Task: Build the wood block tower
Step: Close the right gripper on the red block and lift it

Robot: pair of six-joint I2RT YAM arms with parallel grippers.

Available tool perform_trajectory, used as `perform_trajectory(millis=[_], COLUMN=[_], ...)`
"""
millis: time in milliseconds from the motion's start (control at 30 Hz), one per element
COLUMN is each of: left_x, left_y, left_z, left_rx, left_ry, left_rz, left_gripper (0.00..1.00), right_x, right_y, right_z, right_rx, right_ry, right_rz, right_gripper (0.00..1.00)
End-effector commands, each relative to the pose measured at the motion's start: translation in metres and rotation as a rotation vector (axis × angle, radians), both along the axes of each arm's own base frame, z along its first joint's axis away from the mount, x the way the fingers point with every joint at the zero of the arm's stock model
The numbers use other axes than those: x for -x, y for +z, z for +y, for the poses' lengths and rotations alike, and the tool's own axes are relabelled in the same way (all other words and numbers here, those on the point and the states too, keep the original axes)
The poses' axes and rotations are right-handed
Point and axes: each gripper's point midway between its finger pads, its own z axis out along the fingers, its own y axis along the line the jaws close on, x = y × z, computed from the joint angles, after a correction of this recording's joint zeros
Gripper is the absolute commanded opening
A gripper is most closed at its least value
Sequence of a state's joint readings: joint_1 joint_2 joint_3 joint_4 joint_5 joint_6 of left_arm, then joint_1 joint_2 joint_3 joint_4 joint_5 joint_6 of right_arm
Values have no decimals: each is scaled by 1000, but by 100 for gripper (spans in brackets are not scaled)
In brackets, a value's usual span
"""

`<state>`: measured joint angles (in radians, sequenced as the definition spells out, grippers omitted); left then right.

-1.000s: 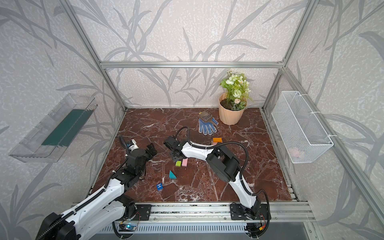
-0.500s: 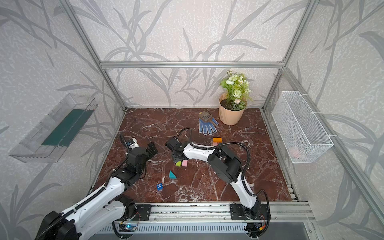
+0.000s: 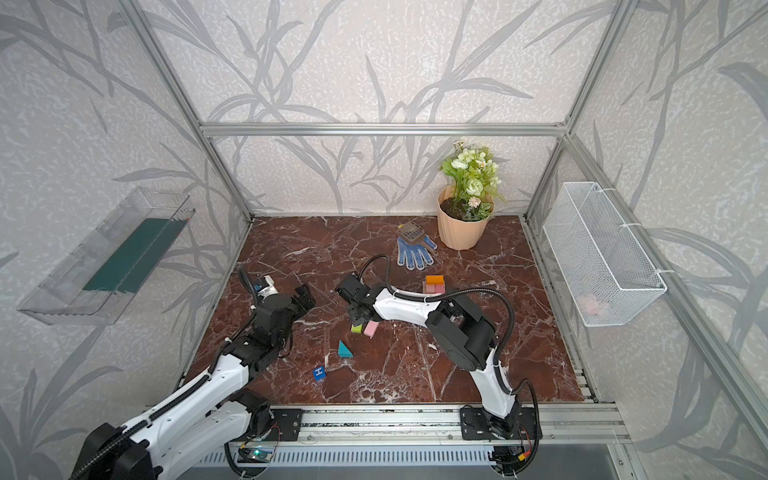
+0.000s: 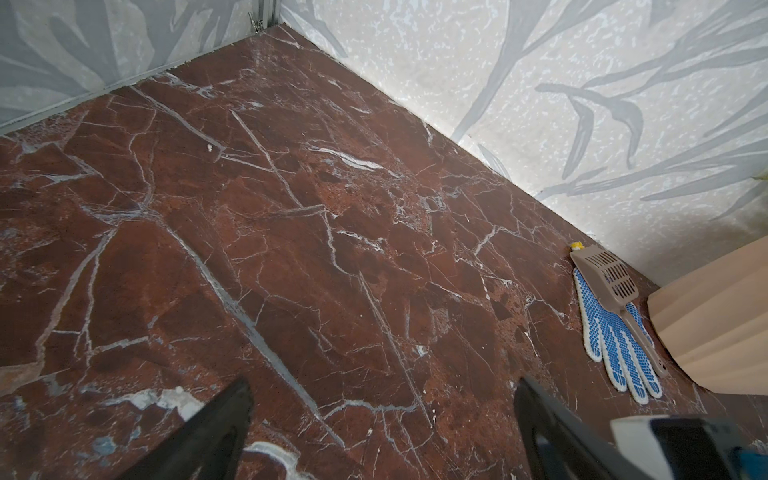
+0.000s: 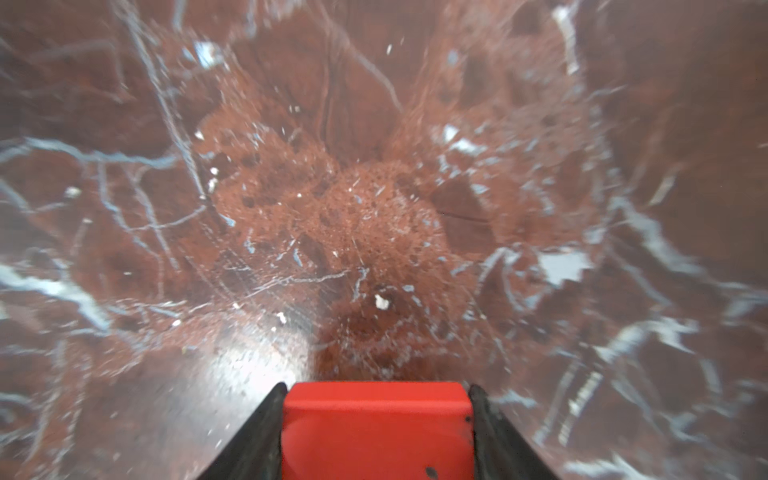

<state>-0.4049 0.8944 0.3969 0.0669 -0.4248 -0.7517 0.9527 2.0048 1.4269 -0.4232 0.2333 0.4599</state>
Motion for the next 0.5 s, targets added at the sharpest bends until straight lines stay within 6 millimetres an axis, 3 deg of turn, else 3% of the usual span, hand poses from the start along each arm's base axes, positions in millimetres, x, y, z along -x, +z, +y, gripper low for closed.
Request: perform_trajectory(millis=[0, 233, 333, 467], left_x=[-2, 2, 5, 7], left_y=[17, 20, 21, 23], left_z=[2, 4, 8, 9], left_rx=[-3, -1, -12, -1], left_ry=[14, 14, 28, 31], left_rz=[-26, -42, -47, -64], left_gripper=[99, 99, 99, 99], right_x=[1, 7, 8, 6], right_y=[49, 118, 132, 132], right_z=[-16, -69, -97, -139], right_rx=[-45, -97, -122, -165], right_ry=[-26, -103, -154, -233], right_rz=[-87, -249, -314, -313], right_gripper=[41, 37, 33, 31])
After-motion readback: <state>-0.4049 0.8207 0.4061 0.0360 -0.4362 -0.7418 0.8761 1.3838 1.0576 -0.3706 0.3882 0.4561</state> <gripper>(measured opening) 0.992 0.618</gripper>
